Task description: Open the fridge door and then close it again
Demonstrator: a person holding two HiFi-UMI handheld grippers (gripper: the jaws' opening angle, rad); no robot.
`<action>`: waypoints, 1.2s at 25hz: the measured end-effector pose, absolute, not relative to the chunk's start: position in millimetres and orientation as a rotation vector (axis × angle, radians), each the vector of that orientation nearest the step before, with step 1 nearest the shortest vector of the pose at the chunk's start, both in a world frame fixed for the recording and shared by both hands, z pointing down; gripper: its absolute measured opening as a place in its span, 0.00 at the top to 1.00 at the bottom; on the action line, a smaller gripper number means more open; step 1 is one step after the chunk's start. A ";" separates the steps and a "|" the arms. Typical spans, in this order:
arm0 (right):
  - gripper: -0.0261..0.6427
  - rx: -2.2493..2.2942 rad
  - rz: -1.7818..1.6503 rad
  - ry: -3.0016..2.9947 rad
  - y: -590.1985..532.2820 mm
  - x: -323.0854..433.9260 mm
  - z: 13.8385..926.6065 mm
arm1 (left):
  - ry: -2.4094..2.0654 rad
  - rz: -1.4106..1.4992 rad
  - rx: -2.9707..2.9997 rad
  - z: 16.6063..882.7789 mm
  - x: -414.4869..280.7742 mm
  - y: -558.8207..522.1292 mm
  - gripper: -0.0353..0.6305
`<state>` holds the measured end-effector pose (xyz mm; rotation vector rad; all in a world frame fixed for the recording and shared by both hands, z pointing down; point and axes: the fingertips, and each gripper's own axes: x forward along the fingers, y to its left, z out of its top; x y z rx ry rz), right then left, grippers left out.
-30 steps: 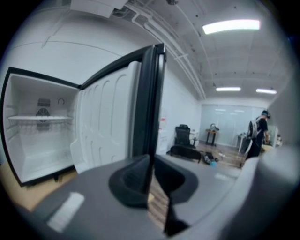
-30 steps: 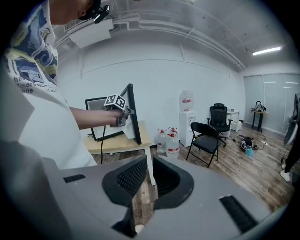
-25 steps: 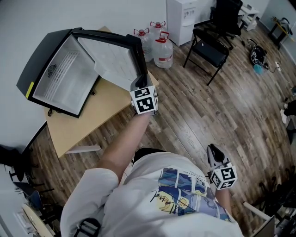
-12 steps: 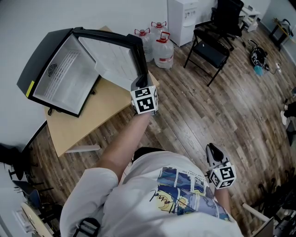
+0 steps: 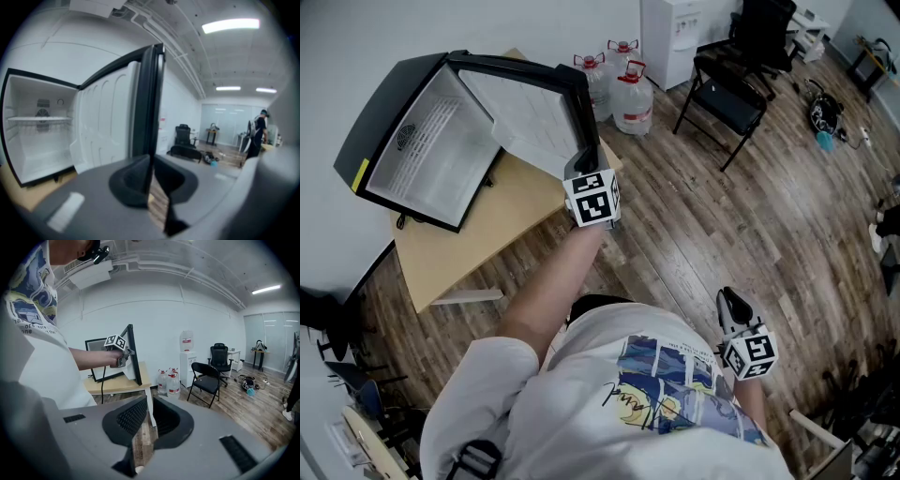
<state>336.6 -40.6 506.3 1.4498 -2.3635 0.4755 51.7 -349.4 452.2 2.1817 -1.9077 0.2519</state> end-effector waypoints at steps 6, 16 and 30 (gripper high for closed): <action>0.90 1.437 0.479 -2.366 -42.0 335.4 506.6 | -1.909 0.249 2.182 451.6 50.0 -347.2 0.89; 0.90 1.374 0.477 -2.393 -43.1 325.5 508.2 | -1.914 0.249 2.178 451.3 40.8 -328.3 0.89; 0.90 1.260 0.464 -2.428 -39.2 300.9 504.4 | -1.950 0.255 2.151 450.6 7.0 -288.1 0.89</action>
